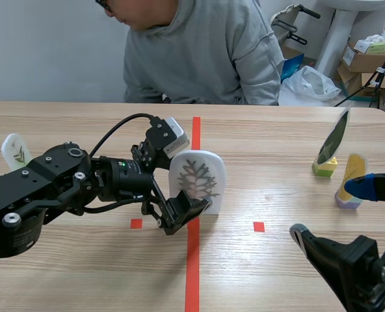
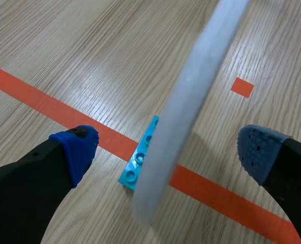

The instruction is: Do the leaf sorting experiment

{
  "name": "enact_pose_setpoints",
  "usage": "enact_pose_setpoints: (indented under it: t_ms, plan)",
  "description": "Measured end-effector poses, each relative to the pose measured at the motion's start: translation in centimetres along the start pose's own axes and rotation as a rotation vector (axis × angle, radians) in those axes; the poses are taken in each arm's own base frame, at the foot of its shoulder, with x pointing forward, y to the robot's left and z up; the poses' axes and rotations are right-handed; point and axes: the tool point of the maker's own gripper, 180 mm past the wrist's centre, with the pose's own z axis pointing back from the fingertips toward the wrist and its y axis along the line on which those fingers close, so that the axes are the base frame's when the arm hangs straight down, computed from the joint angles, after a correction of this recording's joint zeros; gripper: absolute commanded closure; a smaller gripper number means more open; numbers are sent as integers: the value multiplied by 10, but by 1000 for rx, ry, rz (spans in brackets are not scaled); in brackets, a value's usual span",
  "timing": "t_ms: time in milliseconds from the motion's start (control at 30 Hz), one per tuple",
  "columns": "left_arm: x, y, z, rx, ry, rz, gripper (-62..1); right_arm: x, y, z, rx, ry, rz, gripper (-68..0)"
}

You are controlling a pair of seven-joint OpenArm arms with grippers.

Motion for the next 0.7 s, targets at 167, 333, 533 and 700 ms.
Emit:
enact_pose_setpoints:
  t_ms: [167,333,533,700]
  plan:
    - [-1,4,4,7,-5,-4,-395,0,0,0,0,0,0,-591]
    - [-7,8,9,14,5,-6,-312,0,0,0,0,0,0,-591]
    - [-11,9,12,17,13,-6,-193,0,0,0,0,0,0,-591]
    - [-10,9,12,15,11,-4,-110,0,0,0,0,0,0,-591]
